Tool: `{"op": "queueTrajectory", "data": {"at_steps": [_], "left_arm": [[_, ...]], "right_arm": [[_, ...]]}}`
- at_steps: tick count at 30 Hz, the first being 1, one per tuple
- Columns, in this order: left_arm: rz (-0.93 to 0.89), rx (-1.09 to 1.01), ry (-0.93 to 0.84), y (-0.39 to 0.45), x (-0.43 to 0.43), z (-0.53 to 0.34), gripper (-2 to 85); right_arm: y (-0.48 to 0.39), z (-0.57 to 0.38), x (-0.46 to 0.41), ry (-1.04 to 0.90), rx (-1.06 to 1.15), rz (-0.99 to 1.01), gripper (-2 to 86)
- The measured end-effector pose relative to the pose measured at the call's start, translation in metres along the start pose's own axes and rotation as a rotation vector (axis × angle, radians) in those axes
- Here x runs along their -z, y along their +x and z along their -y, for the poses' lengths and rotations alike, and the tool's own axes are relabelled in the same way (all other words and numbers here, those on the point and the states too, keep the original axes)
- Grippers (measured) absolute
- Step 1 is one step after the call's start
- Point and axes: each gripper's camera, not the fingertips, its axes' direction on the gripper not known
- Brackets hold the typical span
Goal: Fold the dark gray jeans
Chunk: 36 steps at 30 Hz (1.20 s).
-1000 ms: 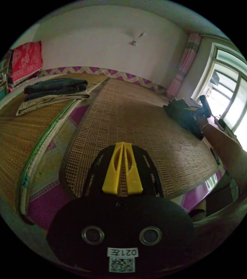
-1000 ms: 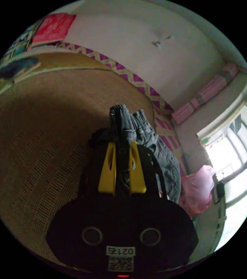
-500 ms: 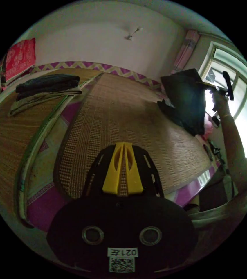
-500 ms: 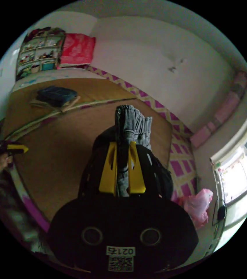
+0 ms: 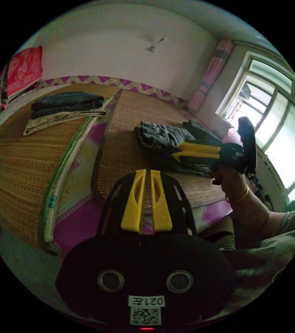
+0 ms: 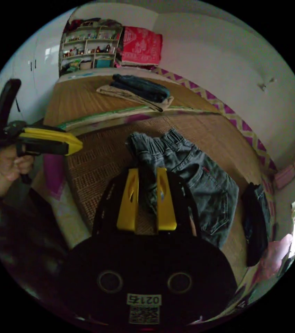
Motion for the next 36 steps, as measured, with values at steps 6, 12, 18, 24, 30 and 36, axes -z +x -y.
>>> {"op": "queueTrajectory", "data": {"at_steps": [6,12,18,24,30,36], "left_arm": [[0.010,-0.002,0.005,0.021,-0.007,-0.002,-0.9],[0.057,-0.011,0.012,0.042,-0.013,-0.003,-0.9],[0.074,0.016,-0.025,0.053,-0.029,0.013,-1.0],[0.045,-0.039,-0.065,0.078,-0.059,0.033,-1.0],[0.022,-0.075,-0.110,0.104,-0.090,0.049,-1.0],[0.045,-0.130,-0.129,0.123,-0.105,0.063,-0.9]], "right_arm": [[0.002,-0.008,0.008,0.006,0.026,0.007,14.1],[0.014,-0.017,-0.025,0.003,0.032,-0.121,8.3],[0.152,-0.086,0.077,0.305,-0.354,0.085,6.5],[0.334,-0.277,0.192,0.643,-0.868,0.136,6.3],[0.448,-0.465,0.189,0.543,-1.298,-0.022,5.9],[0.466,-0.568,0.154,0.546,-1.511,0.220,5.5]]}}
